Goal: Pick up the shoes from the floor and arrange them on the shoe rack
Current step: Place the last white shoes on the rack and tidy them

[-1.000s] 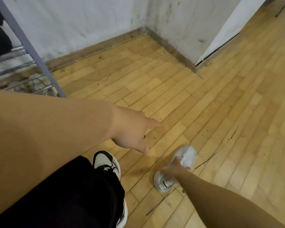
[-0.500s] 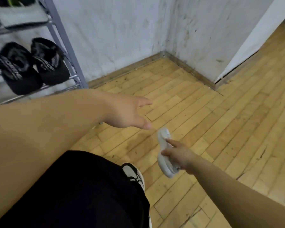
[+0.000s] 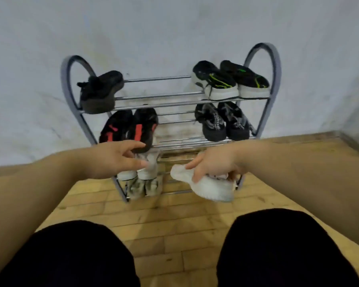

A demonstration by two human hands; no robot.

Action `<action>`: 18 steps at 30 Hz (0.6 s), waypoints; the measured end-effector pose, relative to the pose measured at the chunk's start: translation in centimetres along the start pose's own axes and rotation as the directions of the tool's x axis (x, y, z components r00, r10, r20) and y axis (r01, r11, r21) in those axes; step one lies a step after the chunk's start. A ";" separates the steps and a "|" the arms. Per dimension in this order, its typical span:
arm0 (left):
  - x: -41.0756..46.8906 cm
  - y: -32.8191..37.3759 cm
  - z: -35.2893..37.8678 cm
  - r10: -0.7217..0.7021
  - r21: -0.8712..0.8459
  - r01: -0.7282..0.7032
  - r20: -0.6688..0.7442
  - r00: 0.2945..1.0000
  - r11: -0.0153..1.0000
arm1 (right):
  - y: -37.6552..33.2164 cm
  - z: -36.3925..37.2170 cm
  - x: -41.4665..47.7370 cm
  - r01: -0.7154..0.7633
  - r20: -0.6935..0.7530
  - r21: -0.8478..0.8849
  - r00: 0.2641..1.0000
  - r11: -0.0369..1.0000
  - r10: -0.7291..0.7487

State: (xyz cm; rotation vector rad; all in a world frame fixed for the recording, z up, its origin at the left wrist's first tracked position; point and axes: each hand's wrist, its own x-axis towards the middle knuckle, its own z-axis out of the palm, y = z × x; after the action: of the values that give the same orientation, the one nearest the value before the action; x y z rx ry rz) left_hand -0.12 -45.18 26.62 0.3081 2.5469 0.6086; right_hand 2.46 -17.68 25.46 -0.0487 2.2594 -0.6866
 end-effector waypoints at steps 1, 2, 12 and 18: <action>-1.2 -3.1 -0.2 -0.063 -0.062 0.059 -0.062 0.996 0.996 | -2.7 0.9 1.7 0.043 0.020 -0.093 0.999 0.995 -0.041; -2.5 -6.2 0.0 -0.120 -0.129 0.103 -0.126 0.985 0.986 | -5.2 2.0 3.4 0.088 0.043 -0.170 0.996 0.981 -0.082; -9.8 -34.2 11.9 -0.770 -0.589 0.553 -0.204 0.604 0.590 | -21.6 18.1 20.9 0.439 0.202 -0.504 0.897 0.744 -0.393; -9.3 -43.4 18.5 -0.889 -0.601 0.701 -0.037 0.457 0.385 | -23.8 25.1 28.2 0.565 0.264 -0.509 0.820 0.649 -0.507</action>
State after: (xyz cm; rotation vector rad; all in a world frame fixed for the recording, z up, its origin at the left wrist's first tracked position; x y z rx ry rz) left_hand 12.98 -79.41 -4.46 -1.3364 2.2740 0.9197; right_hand -4.49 -56.35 4.21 -1.0731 2.2739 -0.2466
